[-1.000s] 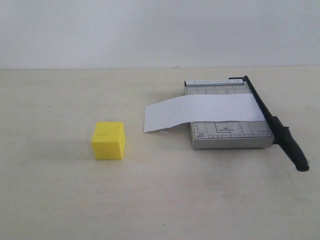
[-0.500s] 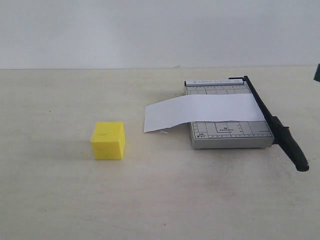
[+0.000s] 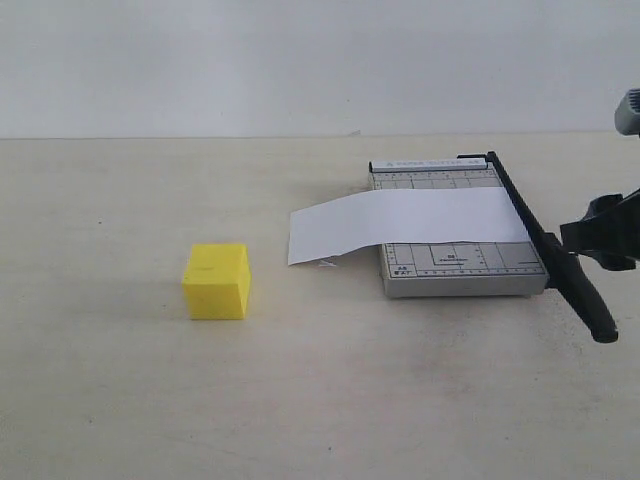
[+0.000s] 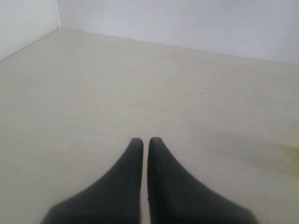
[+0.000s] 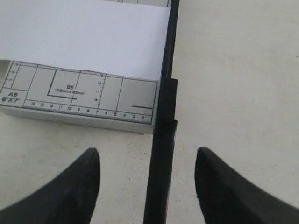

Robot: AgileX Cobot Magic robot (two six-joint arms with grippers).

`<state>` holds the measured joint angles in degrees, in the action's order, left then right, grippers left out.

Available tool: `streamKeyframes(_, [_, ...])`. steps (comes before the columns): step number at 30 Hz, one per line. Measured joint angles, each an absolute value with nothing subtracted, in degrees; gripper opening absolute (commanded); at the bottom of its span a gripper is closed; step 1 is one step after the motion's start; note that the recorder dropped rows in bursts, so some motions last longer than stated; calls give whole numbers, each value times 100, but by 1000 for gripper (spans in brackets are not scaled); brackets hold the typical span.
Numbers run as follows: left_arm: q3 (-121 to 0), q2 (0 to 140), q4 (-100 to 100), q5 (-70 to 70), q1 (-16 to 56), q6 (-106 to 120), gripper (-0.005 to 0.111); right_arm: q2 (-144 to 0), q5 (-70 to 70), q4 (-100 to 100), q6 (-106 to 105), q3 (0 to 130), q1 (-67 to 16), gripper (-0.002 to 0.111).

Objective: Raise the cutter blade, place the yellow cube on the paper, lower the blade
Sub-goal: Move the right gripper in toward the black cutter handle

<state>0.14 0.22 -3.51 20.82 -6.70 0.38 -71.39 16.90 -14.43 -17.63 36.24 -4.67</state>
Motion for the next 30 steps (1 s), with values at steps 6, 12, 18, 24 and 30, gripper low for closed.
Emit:
streamKeyframes(6, [14, 22, -351, 2082, -670, 38, 4, -7015, 468, -1669, -1795, 2774, -467, 58])
streamKeyframes(12, [14, 22, -351, 2082, -670, 38, 4, -6594, -1024, -1744, -1356, 1691, -467, 58])
streamKeyframes(18, [14, 22, -351, 2082, -670, 38, 4, -6834, -1540, -1581, -1174, 1531, -467, 58])
streamKeyframes(24, [14, 22, -351, 2082, -670, 38, 4, -7185, -1578, -687, -559, 1603, -467, 58])
streamKeyframes(30, [14, 22, -351, 2082, -670, 38, 4, -7561, -1615, -179, -110, 1638, -467, 58])
